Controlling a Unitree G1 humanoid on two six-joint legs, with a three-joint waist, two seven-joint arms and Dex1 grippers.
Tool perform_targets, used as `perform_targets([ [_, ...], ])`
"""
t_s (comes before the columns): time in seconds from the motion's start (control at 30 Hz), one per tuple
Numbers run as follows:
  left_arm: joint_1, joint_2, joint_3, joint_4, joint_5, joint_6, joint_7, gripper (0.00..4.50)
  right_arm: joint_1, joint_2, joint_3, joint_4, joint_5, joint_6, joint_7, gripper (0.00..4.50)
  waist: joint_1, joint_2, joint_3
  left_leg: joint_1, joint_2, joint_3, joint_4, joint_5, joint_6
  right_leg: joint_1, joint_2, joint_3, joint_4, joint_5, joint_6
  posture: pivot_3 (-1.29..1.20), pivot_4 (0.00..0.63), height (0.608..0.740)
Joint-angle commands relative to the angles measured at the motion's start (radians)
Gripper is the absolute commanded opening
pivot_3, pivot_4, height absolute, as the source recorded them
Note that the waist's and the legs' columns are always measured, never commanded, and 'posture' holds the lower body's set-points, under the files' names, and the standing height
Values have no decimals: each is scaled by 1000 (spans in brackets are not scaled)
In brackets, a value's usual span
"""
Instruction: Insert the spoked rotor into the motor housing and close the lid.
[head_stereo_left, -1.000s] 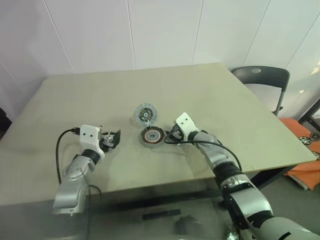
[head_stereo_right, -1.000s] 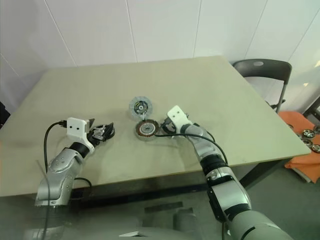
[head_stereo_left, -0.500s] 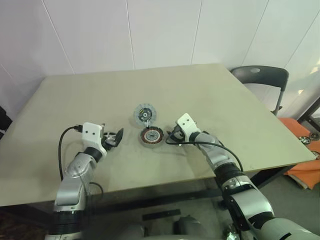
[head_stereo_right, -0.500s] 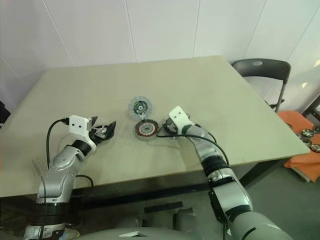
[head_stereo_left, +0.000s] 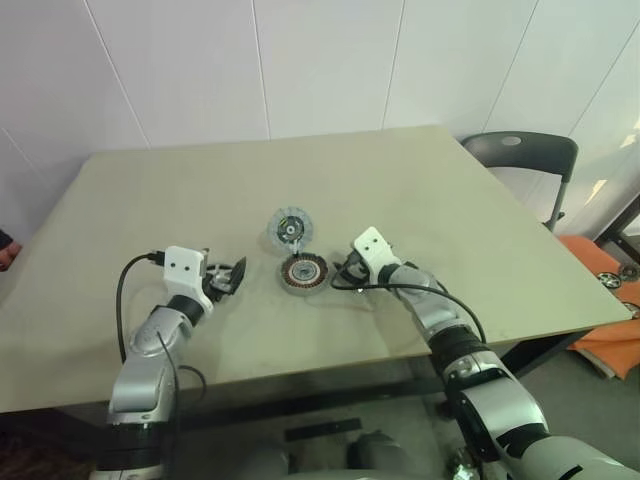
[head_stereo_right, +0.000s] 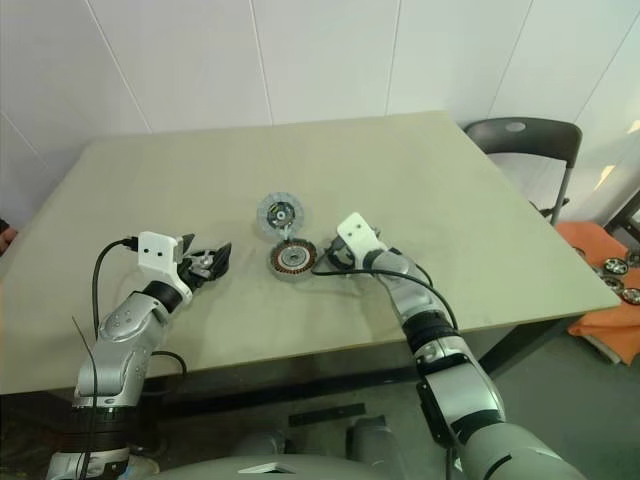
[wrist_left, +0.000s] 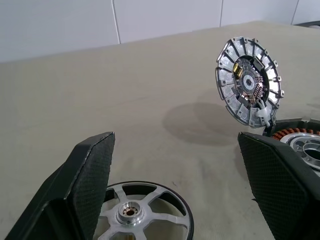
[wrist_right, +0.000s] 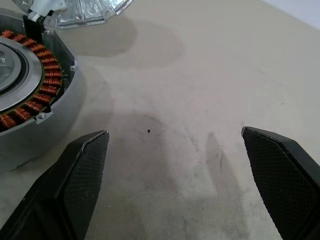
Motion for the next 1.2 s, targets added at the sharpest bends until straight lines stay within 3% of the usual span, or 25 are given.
perform_targets([
  [0.03,-2,5,13,-33,4,-19,7,4184,-25,4,-1,-48,-2,-10,-4,4439,0,0,0,0,0,0,0,0,0,0,0,0,0,0,0,0,0,740],
  [1.2,-37,4,5,7,17,-27,-1,4184,-25,2,-6,-43,-10,-13,-38,4439,0,0,0,0,0,0,0,0,0,0,0,0,0,0,0,0,0,740],
])
